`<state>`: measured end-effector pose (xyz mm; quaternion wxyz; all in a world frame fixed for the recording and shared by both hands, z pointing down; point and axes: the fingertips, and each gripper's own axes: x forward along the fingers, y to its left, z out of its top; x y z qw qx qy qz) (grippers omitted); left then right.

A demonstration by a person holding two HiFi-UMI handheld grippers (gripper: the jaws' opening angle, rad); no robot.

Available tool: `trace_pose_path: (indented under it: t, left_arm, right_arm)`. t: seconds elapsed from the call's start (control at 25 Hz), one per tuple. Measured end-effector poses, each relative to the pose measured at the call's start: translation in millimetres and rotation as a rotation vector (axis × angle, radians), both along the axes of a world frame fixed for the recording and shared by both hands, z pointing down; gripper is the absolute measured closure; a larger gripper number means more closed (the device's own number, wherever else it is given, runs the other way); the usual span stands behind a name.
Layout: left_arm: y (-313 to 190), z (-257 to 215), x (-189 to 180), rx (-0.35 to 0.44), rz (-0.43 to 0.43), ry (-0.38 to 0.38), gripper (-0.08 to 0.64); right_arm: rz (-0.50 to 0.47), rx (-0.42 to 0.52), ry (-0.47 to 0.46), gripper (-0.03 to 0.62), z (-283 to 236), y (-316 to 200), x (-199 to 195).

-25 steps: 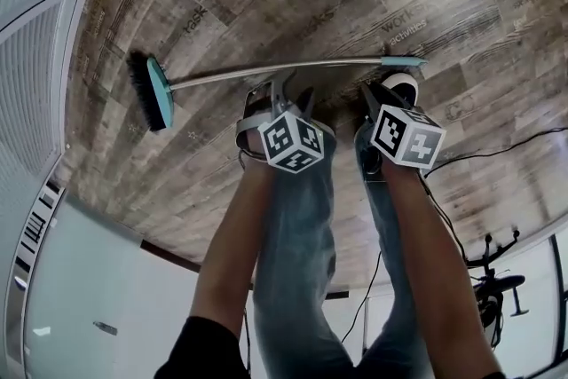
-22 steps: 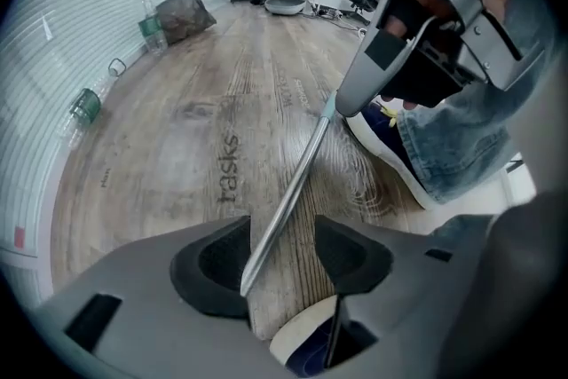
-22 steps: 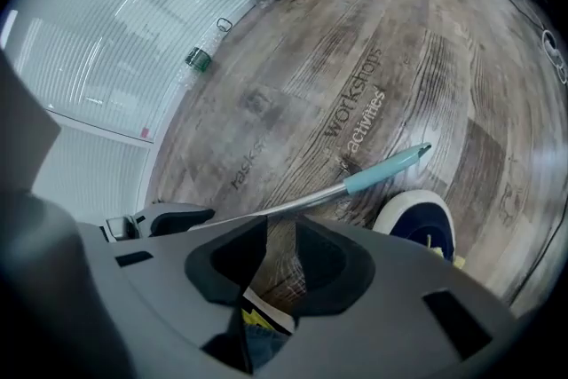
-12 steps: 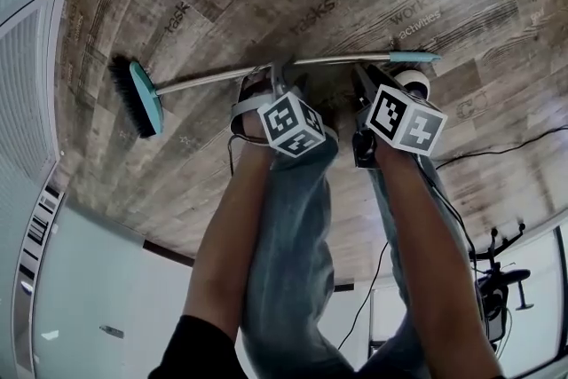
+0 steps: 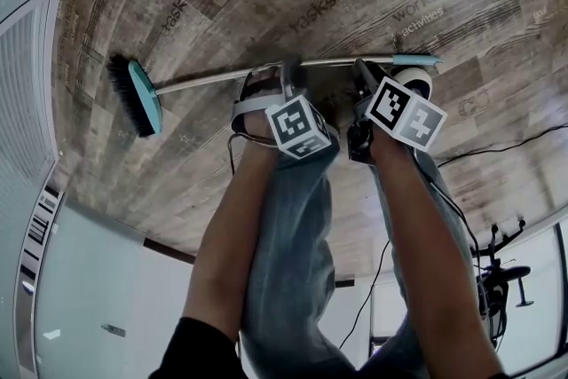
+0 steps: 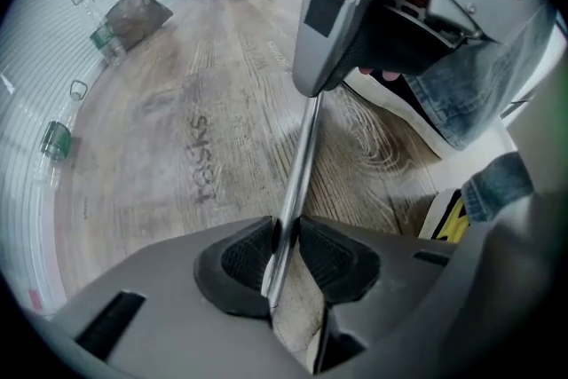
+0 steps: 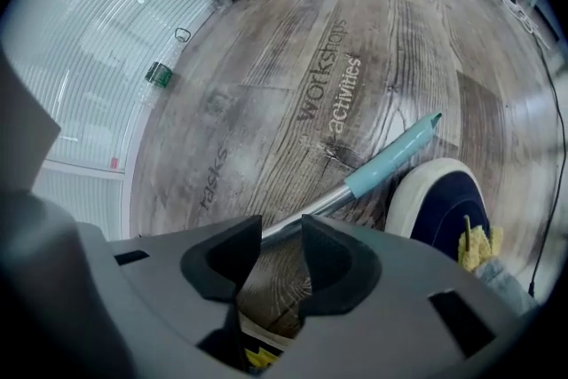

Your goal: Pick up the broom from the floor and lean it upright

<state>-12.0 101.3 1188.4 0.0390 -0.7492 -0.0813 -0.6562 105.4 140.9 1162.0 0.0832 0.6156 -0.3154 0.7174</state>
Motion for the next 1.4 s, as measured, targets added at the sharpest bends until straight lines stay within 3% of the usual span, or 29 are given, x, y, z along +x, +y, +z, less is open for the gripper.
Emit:
trace_pose_path:
  t: [0.2, 0.6, 0.92, 1.24, 1.4]
  left_arm:
    - [-3, -14, 2, -0.01, -0.007, 0.003, 0.451]
    - [-23, -69, 10, 0.009, -0.054, 0.015, 0.456]
    - [-44, -121, -3, 0.014, -0.1, 0.019, 0.457]
    - [-60, -196, -13, 0.048, -0.123, 0.071, 0.463]
    - [-80, -227, -20, 0.082, -0.175, 0.088, 0.463]
  right_arm:
    - [0.103, 0.006, 0.022, 0.442, -9, -4, 13]
    - [0.114, 0.117, 0.046, 0.442, -83, -32, 22]
    - [0.094, 0.186, 0.003, 0.439, -154, -56, 2]
    - [0.041, 0.334, 0.021, 0.436, -222, -91, 9]
    - [-0.006, 0.442, 0.013, 0.471, -263, -123, -1]
